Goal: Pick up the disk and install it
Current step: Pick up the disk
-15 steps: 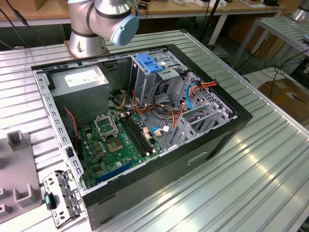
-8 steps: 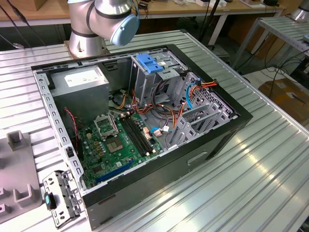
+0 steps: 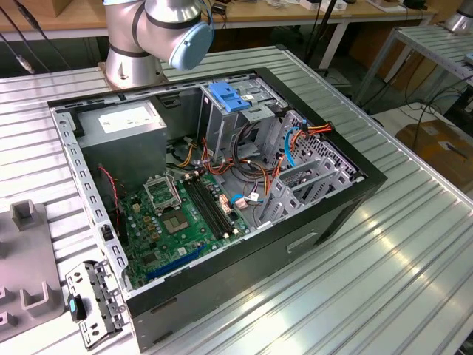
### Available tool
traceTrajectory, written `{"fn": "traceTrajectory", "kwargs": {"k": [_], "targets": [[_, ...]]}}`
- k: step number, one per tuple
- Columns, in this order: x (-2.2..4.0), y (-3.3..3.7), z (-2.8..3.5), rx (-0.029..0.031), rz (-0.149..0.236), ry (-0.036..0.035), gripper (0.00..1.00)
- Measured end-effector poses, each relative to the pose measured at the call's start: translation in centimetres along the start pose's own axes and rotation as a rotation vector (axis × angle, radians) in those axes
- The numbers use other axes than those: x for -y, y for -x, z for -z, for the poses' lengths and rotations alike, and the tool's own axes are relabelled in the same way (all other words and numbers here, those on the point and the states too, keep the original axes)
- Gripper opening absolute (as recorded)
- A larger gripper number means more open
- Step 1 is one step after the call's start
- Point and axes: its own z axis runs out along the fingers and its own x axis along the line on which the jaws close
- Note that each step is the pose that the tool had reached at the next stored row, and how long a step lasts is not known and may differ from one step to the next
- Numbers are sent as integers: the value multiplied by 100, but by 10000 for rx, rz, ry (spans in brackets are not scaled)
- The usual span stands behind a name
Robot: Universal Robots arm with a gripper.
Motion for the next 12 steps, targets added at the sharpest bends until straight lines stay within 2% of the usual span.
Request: {"fn": "traceTrajectory", "kwargs": {"k": [2, 7, 12], "targets": [[1, 0, 30, 0, 0, 1, 36], [19, 1, 31, 0, 0, 3, 36], [140, 12, 28, 0, 0, 1, 36]]}}
